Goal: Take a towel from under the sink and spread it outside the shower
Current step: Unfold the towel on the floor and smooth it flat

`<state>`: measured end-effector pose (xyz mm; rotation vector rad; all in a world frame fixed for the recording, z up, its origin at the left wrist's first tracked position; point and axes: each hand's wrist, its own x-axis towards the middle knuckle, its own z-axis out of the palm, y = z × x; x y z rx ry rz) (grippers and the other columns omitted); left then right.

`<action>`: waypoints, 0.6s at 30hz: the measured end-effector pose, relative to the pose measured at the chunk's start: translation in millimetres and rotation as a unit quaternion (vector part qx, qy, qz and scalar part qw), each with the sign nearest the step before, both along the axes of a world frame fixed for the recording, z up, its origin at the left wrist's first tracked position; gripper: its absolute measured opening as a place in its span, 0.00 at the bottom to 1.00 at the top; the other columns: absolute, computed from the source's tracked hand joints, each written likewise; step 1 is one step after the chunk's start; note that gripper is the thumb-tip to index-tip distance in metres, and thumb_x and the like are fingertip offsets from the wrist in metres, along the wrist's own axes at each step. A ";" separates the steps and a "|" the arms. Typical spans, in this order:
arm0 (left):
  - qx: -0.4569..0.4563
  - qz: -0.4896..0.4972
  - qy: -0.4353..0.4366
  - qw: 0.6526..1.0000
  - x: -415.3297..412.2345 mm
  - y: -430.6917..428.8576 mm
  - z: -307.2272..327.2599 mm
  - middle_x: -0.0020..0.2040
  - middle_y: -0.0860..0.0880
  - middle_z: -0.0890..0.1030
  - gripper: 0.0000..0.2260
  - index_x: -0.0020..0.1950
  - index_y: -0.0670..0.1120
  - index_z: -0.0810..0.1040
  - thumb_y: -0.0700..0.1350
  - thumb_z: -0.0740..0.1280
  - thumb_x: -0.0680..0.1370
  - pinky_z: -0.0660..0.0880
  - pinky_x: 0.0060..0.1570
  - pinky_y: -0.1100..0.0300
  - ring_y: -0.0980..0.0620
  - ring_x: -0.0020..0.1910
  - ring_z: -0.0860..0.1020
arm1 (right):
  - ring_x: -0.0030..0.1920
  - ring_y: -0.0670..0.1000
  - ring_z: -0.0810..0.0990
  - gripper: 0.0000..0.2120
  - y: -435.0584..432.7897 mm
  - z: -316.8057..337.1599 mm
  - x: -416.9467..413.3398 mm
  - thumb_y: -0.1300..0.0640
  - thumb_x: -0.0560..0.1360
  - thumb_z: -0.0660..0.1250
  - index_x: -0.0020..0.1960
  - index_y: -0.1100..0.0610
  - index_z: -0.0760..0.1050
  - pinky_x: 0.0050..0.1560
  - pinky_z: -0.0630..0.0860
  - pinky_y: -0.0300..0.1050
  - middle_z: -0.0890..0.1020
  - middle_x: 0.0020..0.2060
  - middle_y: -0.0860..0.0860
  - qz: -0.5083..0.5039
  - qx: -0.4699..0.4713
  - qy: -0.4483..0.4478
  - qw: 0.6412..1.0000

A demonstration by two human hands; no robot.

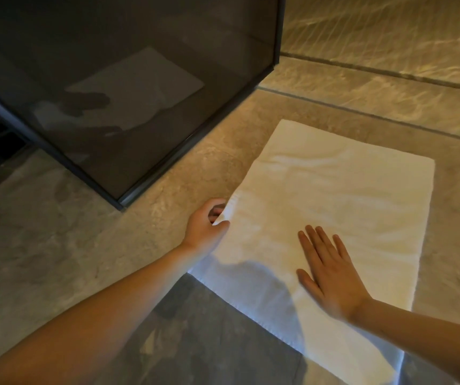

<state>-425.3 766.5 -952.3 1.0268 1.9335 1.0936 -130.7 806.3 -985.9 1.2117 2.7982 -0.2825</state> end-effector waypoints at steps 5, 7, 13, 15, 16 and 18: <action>-0.030 -0.043 -0.037 0.998 -8.8 4.6 6.5 0.50 0.49 0.81 0.22 0.65 0.48 0.74 0.34 0.71 0.73 0.77 0.44 0.65 0.54 0.45 0.79 | 0.78 0.54 0.42 0.33 0.2 -0.3 0.2 0.37 0.81 0.40 0.80 0.54 0.40 0.76 0.42 0.56 0.46 0.79 0.53 0.001 0.003 0.002 1.000; -0.046 -0.106 -0.018 0.993 -14.6 5.7 8.6 0.55 0.50 0.80 0.25 0.68 0.50 0.72 0.35 0.71 0.74 0.76 0.48 0.66 0.57 0.51 0.79 | 0.78 0.54 0.41 0.33 0.4 -0.9 0.2 0.37 0.80 0.39 0.79 0.53 0.40 0.76 0.42 0.56 0.46 0.79 0.53 0.002 0.002 -0.002 1.000; -0.068 -0.170 -0.026 0.983 -20.4 7.3 19.4 0.69 0.55 0.71 0.27 0.71 0.52 0.70 0.36 0.70 0.75 0.74 0.54 0.65 0.49 0.66 0.71 | 0.79 0.53 0.42 0.34 2.3 -0.6 0.0 0.36 0.79 0.39 0.80 0.52 0.41 0.76 0.43 0.55 0.47 0.79 0.52 0.000 -0.007 0.005 1.000; -0.072 -0.182 -0.044 0.980 -19.3 7.6 25.0 0.72 0.58 0.67 0.27 0.73 0.52 0.69 0.37 0.69 0.76 0.73 0.59 0.60 0.46 0.66 0.66 | 0.78 0.56 0.52 0.34 6.1 6.8 -2.6 0.36 0.78 0.41 0.79 0.51 0.51 0.75 0.50 0.53 0.56 0.78 0.53 -0.011 -0.026 0.049 0.998; -0.069 -0.192 -0.048 0.978 -18.4 7.9 27.3 0.72 0.60 0.66 0.27 0.73 0.52 0.68 0.36 0.68 0.77 0.72 0.58 0.64 0.48 0.67 0.67 | 0.75 0.56 0.57 0.33 10.0 12.2 -4.6 0.35 0.78 0.43 0.78 0.50 0.56 0.72 0.54 0.52 0.62 0.76 0.52 -0.029 -0.045 0.086 0.995; -0.066 -0.212 -0.041 0.974 -16.1 8.7 31.9 0.70 0.61 0.65 0.27 0.74 0.51 0.67 0.36 0.68 0.77 0.69 0.54 0.76 0.59 0.69 0.69 | 0.70 0.56 0.65 0.29 23.5 25.6 -14.2 0.37 0.78 0.48 0.76 0.47 0.59 0.65 0.61 0.53 0.68 0.71 0.51 -0.083 -0.094 0.167 0.978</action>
